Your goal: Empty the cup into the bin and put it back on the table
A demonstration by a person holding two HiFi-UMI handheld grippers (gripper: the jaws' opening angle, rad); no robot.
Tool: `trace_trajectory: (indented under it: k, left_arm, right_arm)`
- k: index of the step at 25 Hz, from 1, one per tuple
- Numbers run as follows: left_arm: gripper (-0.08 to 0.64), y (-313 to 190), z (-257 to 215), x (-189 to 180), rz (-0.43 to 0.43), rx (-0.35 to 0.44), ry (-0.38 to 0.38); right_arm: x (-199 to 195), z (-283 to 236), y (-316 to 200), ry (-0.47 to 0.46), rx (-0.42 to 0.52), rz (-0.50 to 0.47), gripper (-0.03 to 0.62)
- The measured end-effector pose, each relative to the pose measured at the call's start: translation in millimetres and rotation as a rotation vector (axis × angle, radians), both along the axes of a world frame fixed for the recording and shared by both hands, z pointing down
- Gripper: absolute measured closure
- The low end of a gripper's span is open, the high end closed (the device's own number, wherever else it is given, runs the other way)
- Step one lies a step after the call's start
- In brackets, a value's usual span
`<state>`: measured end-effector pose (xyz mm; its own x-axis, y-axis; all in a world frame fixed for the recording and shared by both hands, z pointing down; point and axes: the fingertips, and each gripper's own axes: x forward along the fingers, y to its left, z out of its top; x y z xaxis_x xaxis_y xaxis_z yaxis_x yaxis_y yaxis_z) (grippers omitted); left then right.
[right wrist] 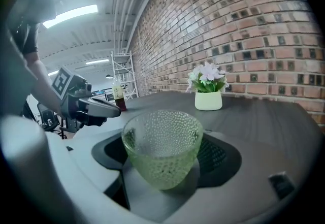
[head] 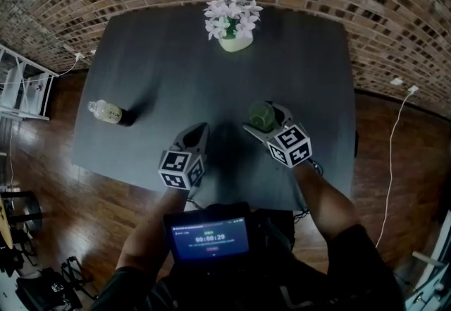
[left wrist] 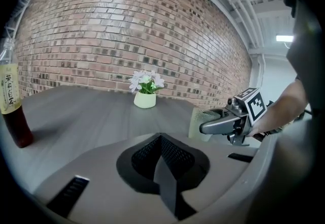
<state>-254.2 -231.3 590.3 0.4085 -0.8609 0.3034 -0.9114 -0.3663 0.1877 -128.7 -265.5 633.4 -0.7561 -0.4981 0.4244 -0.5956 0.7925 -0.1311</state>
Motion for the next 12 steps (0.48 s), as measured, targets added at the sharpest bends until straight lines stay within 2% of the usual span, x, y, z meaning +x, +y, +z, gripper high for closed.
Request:
trace_trajectory:
  k: [12]
  left_arm:
    - [0.557,-3.6,0.5,0.3,0.011,0.007,0.022]
  right_arm:
    - [-6.4,12.7,-0.9,-0.020,-0.008,0.022,0.196]
